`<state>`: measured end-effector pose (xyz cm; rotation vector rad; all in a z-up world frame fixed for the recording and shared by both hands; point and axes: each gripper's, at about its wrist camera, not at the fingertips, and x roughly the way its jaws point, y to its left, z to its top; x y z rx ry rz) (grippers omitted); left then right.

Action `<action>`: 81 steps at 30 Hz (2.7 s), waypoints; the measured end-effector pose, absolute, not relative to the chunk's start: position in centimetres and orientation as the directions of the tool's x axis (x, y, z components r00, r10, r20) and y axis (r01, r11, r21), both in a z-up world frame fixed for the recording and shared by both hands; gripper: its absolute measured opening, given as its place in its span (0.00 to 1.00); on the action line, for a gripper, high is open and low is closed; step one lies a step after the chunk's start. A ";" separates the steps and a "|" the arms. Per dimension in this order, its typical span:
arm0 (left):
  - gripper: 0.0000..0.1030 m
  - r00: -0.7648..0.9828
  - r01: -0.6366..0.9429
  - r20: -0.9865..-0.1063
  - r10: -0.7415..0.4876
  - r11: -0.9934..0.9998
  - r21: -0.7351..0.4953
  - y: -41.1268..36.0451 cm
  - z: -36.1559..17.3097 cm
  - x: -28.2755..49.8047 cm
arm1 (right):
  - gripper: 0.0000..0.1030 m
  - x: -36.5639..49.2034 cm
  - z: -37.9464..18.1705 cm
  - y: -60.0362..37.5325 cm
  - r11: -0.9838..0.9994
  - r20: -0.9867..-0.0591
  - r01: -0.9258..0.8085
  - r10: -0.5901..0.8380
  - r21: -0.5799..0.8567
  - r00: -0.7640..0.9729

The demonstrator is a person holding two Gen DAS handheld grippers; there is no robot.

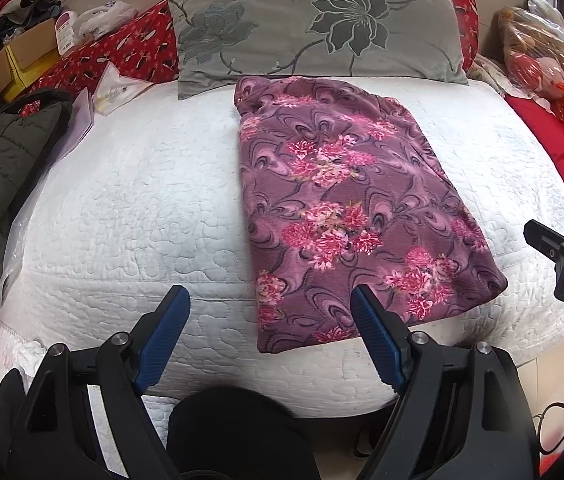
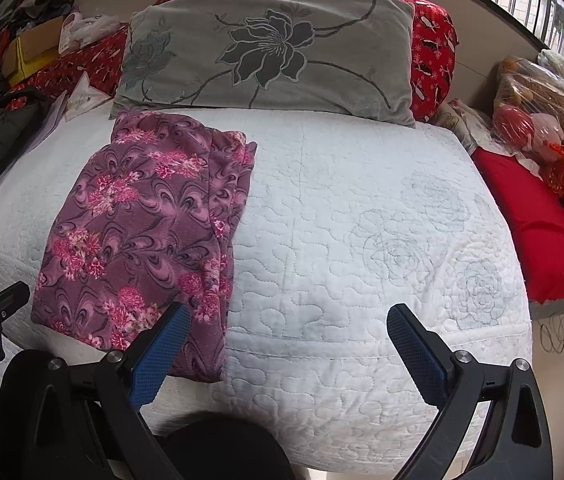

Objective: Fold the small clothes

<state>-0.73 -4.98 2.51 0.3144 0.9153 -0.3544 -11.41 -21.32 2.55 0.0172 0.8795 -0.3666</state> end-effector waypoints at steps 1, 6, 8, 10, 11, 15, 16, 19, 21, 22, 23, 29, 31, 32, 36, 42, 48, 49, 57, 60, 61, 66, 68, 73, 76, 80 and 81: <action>0.81 0.559 0.426 -0.813 -0.163 0.898 0.113 -5.0 2.5 -0.7 | 0.97 -11.4 2.6 -21.3 0.937 -0.755 0.321 -0.307 -0.135 0.580; 0.80 0.558 0.423 -0.814 -0.159 0.899 0.114 -4.9 2.4 -0.7 | 0.97 -11.5 2.6 -21.3 0.937 -0.750 0.319 -0.312 -0.142 0.583; 0.81 0.559 0.423 -0.814 -0.160 0.899 0.114 -4.9 2.4 -0.8 | 0.97 -11.5 2.6 -21.2 0.937 -0.748 0.319 -0.315 -0.145 0.585; 0.81 0.560 0.423 -0.813 -0.160 0.899 0.115 -4.9 2.4 -0.8 | 0.97 -11.5 2.6 -21.2 0.937 -0.746 0.318 -0.316 -0.146 0.586; 0.80 0.561 0.423 -0.812 -0.159 0.899 0.115 -4.9 2.4 -0.8 | 0.97 -11.5 2.6 -21.2 0.937 -0.746 0.318 -0.316 -0.147 0.587; 0.81 0.559 0.424 -0.813 -0.162 0.898 0.112 -4.8 2.4 -0.8 | 0.97 -11.6 2.6 -21.2 0.937 -0.744 0.319 -0.316 -0.145 0.589; 0.80 0.558 0.424 -0.814 -0.163 0.899 0.111 -4.8 2.4 -0.8 | 0.97 -11.6 2.7 -21.2 0.937 -0.743 0.319 -0.316 -0.145 0.590; 0.80 0.553 0.423 -0.817 -0.160 0.899 0.110 -4.7 2.3 -0.7 | 0.97 -11.7 2.7 -21.2 0.936 -0.739 0.319 -0.320 -0.149 0.593; 0.80 0.554 0.421 -0.817 -0.157 0.900 0.112 -4.7 2.3 -0.7 | 0.97 -11.8 2.8 -21.2 0.936 -0.734 0.319 -0.320 -0.148 0.599; 0.80 0.555 0.420 -0.817 -0.157 0.901 0.112 -4.7 2.4 -0.8 | 0.97 -11.9 2.9 -21.2 0.936 -0.730 0.320 -0.321 -0.148 0.603; 0.80 0.555 0.419 -0.817 -0.158 0.902 0.110 -4.7 2.3 -0.7 | 0.97 -12.0 3.0 -21.1 0.936 -0.725 0.320 -0.321 -0.145 0.609; 0.80 0.553 0.420 -0.818 -0.160 0.901 0.107 -4.6 2.3 -0.7 | 0.97 -12.3 3.2 -20.9 0.939 -0.704 0.311 -0.320 -0.146 0.634; 0.81 0.552 0.421 -0.818 -0.163 0.901 0.105 -4.6 2.4 -0.8 | 0.97 -12.4 3.3 -20.8 0.940 -0.699 0.309 -0.318 -0.146 0.640; 0.80 0.552 0.422 -0.818 -0.165 0.901 0.103 -4.7 2.4 -0.8 | 0.97 -12.4 3.3 -20.8 0.940 -0.697 0.308 -0.318 -0.144 0.643; 0.81 0.556 0.424 -0.813 -0.172 0.900 0.099 -4.9 2.6 -1.1 | 0.97 -12.6 3.5 -20.8 0.941 -0.691 0.308 -0.315 -0.139 0.651; 0.81 0.552 0.420 -0.816 -0.172 0.903 0.094 -5.0 2.6 -1.2 | 0.97 -12.7 3.5 -21.0 0.941 -0.690 0.315 -0.312 -0.128 0.653; 0.81 0.552 0.415 -0.816 -0.171 0.905 0.091 -5.0 2.5 -1.3 | 0.97 -12.8 3.5 -21.0 0.941 -0.689 0.315 -0.311 -0.125 0.655; 0.81 0.553 0.415 -0.816 -0.171 0.905 0.092 -5.0 2.6 -1.3 | 0.97 -12.8 3.5 -21.0 0.941 -0.689 0.315 -0.310 -0.124 0.655; 0.80 0.552 0.415 -0.816 -0.172 0.905 0.089 -5.1 2.5 -1.3 | 0.97 -13.0 3.5 -21.0 0.940 -0.689 0.320 -0.308 -0.116 0.656; 0.80 0.552 0.415 -0.815 -0.174 0.906 0.087 -5.2 2.5 -1.3 | 0.97 -13.0 3.5 -21.1 0.940 -0.688 0.321 -0.309 -0.116 0.657; 0.80 0.552 0.415 -0.815 -0.175 0.906 0.087 -5.1 2.5 -1.3 | 0.97 -12.9 3.5 -21.1 0.940 -0.688 0.322 -0.309 -0.115 0.657; 0.80 0.552 0.414 -0.815 -0.175 0.906 0.086 -5.5 2.5 -1.5 | 0.97 -13.0 3.4 -21.1 0.939 -0.690 0.324 -0.308 -0.111 0.655; 0.80 0.551 0.414 -0.816 -0.176 0.906 0.084 -5.4 2.5 -1.5 | 0.97 -13.0 3.4 -21.1 0.939 -0.690 0.325 -0.308 -0.111 0.655; 0.80 0.550 0.413 -0.816 -0.176 0.907 0.083 -5.3 2.5 -1.4 | 0.97 -13.0 3.4 -21.1 0.940 -0.691 0.324 -0.308 -0.111 0.654; 0.81 0.549 0.407 -0.818 -0.173 0.910 0.081 -5.4 2.5 -1.5 | 0.97 -12.9 3.4 -21.1 0.939 -0.692 0.325 -0.307 -0.110 0.654; 0.80 0.545 0.405 -0.820 -0.173 0.911 0.078 -5.6 2.4 -1.5 | 0.97 -12.9 3.2 -21.1 0.939 -0.695 0.327 -0.305 -0.107 0.651; 0.80 0.545 0.404 -0.820 -0.172 0.912 0.078 -5.6 2.4 -1.5 | 0.97 -12.9 3.1 -21.1 0.939 -0.696 0.327 -0.305 -0.105 0.650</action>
